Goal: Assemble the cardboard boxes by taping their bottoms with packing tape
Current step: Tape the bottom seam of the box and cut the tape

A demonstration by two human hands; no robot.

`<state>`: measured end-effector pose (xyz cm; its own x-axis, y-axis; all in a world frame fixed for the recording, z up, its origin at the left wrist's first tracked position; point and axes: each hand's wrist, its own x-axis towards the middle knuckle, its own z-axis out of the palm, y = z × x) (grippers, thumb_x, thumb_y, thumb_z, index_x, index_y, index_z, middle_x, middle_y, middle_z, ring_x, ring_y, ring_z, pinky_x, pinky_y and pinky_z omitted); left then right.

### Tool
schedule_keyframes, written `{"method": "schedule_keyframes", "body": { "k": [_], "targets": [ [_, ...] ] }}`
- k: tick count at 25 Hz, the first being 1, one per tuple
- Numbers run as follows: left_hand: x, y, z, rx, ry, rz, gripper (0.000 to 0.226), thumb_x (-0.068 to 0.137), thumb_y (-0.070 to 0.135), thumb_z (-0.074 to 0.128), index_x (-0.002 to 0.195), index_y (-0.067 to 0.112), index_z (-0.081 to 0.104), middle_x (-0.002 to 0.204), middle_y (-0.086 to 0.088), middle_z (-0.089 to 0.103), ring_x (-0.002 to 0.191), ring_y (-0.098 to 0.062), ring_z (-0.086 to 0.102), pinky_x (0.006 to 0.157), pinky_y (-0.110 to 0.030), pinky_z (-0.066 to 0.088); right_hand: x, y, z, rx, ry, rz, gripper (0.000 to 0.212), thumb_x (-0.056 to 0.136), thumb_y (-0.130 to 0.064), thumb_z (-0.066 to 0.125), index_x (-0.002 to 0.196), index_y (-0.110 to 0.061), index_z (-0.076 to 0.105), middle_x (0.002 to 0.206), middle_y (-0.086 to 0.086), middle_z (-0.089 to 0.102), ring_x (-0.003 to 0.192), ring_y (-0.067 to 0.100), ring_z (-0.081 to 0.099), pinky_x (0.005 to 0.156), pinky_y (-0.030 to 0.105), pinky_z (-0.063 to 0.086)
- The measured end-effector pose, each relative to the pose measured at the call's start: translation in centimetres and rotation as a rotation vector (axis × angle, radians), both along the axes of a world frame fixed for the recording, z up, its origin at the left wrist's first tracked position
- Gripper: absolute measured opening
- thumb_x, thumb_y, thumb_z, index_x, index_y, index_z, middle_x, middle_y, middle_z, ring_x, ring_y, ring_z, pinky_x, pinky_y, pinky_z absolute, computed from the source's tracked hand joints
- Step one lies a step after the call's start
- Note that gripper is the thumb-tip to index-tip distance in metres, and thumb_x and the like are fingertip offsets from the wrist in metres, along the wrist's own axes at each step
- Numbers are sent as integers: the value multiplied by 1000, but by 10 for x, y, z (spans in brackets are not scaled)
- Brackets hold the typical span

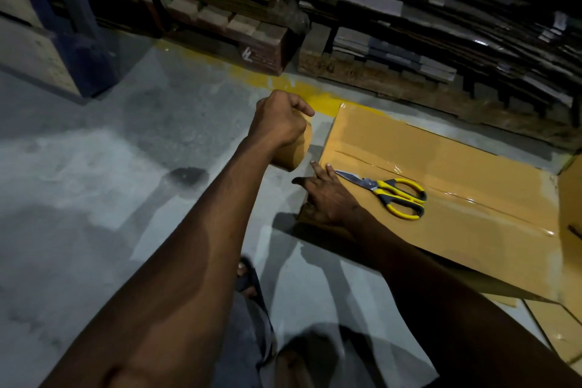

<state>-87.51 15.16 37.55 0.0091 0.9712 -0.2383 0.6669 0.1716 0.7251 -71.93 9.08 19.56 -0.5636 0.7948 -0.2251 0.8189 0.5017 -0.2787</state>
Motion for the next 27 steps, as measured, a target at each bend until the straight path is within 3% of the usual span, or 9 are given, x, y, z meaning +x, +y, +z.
{"method": "schedule_keyframes", "body": {
  "k": [4, 7, 9, 11, 15, 19, 22, 25, 27],
  "targets": [
    [5, 0, 0, 9, -5, -3, 37, 81, -3, 60, 97, 28, 73, 126, -2, 62, 121, -20, 51, 84, -22, 40, -3, 2, 0, 69, -231, 38, 69, 97, -43, 49, 155, -15, 24, 163, 12, 15, 151, 33, -2, 118, 56, -4],
    [9, 0, 0, 11, 1, -11, 37, 81, -2, 60, 96, 29, 73, 124, -2, 63, 120, -20, 52, 85, -22, 41, 1, -4, 1, 40, -189, 44, 70, 94, -45, 32, 155, -13, 21, 164, 14, 7, 151, 33, -4, 119, 56, -5],
    [13, 0, -2, 17, 5, -22, 37, 81, -2, 59, 96, 28, 74, 123, -2, 65, 118, -20, 54, 85, -22, 43, 19, -11, 4, 70, -120, -43, 78, 87, -50, 21, 155, -13, 21, 164, 14, 8, 151, 33, -1, 119, 53, -7],
    [19, -1, -3, 19, -3, -31, 36, 80, -1, 60, 96, 28, 74, 121, -3, 66, 117, -20, 55, 86, -23, 45, 49, -22, 3, 139, -98, -235, 75, 88, -48, 24, 155, -14, 22, 163, 16, 12, 151, 35, 3, 119, 53, -5],
    [44, -5, -2, 14, -41, -68, 35, 78, 0, 63, 97, 26, 75, 114, 0, 68, 114, -18, 57, 90, -23, 47, 110, -57, -3, 193, -184, -502, 60, 92, -40, 37, 149, -20, 35, 156, 13, 33, 142, 42, 28, 111, 63, 22],
    [95, -21, 2, -35, -181, -138, 38, 81, 2, 68, 114, 20, 71, 114, 6, 64, 112, -12, 55, 90, -21, 44, 153, -65, 1, 163, -271, -686, 53, 99, -45, 36, 148, -29, 34, 150, 5, 40, 128, 37, 38, 97, 52, 37],
    [129, -38, 3, -95, -342, -209, 42, 84, 4, 69, 122, 20, 66, 115, 11, 54, 111, -11, 51, 95, -34, 51, 176, -55, 14, 35, -206, -712, 60, 100, -51, 36, 154, -27, 22, 156, 6, 27, 131, 39, 35, 99, 52, 37],
    [176, -60, -6, -174, -467, -216, 39, 86, 2, 66, 120, 21, 66, 122, 6, 59, 106, -17, 57, 85, -38, 56, 217, -62, 39, 14, 8, -715, 65, 100, -52, 38, 156, -24, 19, 159, 12, 24, 133, 41, 35, 101, 53, 39],
    [228, -73, -11, -248, -575, -211, 36, 87, 2, 65, 119, 20, 66, 122, -1, 63, 98, -18, 61, 73, -33, 55, 254, -76, 56, -5, 192, -731, 64, 96, -48, 40, 153, -21, 28, 154, 14, 35, 132, 40, 39, 101, 52, 41]
  ]
}}
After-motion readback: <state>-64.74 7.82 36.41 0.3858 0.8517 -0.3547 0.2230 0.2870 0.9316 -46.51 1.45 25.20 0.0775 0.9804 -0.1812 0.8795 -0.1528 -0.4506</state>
